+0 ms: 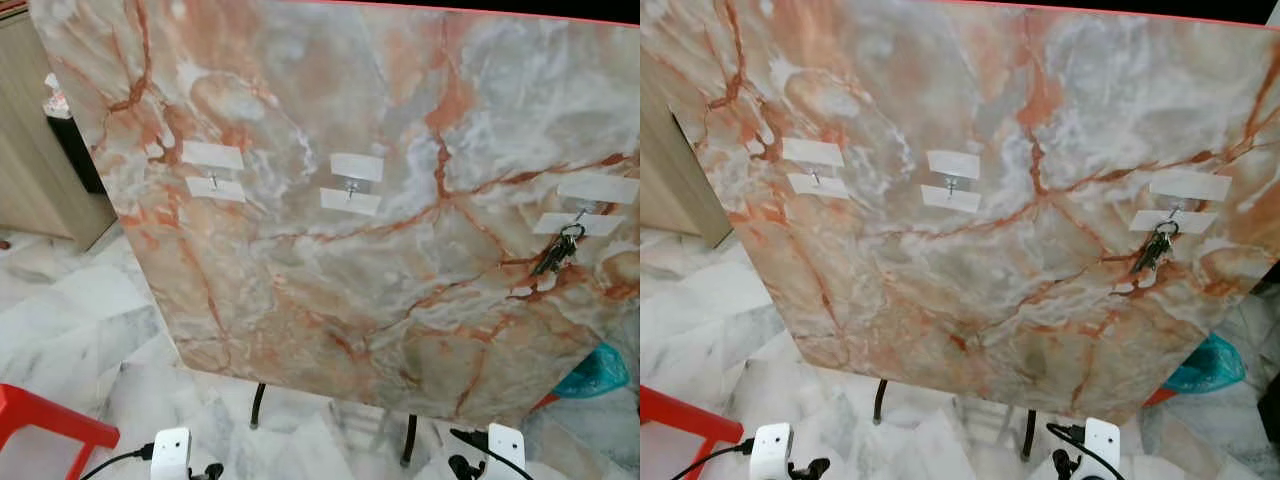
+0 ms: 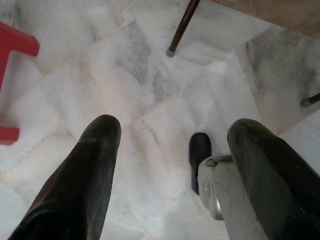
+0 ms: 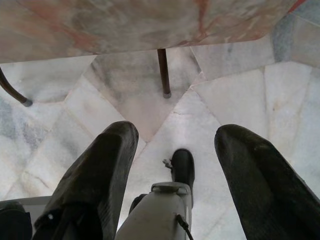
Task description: Hang keys on a hook
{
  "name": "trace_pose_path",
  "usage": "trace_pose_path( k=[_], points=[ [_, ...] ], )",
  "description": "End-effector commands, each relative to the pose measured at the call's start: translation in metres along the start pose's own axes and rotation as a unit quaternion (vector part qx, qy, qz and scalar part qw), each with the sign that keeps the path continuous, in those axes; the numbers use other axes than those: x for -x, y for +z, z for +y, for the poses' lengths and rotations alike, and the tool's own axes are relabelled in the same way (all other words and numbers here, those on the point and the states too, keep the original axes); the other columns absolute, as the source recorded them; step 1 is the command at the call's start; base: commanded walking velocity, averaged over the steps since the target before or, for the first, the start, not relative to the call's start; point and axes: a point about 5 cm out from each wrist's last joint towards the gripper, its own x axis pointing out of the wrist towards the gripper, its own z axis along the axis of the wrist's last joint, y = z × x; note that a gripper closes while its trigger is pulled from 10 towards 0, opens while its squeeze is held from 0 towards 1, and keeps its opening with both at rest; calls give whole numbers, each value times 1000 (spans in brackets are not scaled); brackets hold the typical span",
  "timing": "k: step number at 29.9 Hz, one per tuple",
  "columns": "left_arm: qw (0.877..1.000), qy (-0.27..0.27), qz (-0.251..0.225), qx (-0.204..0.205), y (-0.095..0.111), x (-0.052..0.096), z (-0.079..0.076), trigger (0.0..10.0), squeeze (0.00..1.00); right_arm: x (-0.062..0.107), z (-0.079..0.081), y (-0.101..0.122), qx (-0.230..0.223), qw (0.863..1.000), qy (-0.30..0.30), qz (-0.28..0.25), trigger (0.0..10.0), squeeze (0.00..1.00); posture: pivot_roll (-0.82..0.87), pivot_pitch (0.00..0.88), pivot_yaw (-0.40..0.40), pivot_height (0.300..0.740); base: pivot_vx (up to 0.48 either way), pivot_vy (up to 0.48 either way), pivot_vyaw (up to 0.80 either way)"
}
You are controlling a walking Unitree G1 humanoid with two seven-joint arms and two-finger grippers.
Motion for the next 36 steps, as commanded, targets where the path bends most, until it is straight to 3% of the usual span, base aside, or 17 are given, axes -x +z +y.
trace_pose_path(
  k=[1, 11, 36],
  points=[
    [1000, 1, 12, -8, -4, 1, 3, 10000, 0, 0, -4, 2, -5, 1000, -8, -3, 10000, 0, 45, 0, -7, 740, 0, 259, 0],
    [1000, 0, 4, -8, 3, -1, 1, 10000, 0, -2, 2, 10, -6, 1000, -1, -11, 10000, 0, 53, 0, -4, 740, 0, 254, 0],
    [1000, 2, -2, -7, 7, -1, 5, 10000, 0, -1, 6, -2, -10, 1000, 2, 3, 10000, 0, 58, 20, 9, 740, 0, 271, 0]
  ],
)
